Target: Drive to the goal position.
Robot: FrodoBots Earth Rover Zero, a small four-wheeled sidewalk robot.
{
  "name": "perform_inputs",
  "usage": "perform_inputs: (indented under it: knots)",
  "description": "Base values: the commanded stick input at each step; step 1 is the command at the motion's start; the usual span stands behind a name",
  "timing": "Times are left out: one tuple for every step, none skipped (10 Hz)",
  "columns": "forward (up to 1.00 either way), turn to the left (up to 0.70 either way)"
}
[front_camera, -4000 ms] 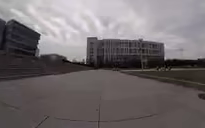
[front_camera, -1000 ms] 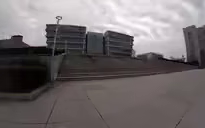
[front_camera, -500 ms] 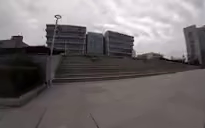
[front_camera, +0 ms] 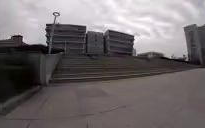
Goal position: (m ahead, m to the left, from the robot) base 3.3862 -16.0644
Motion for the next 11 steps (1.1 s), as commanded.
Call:
perform_inputs:
  knots:
    - [0.70,0.00]
    - [0.70,0.00]
    - [0.70,0.00]
    - [0.70,0.00]
    - [0.70,0.00]
    - [0.70,0.00]
    - [0.70,0.00]
    - [0.70,0.00]
    - [0.70,0.00]
    - [0.70,0.00]
    - [0.70,0.00]
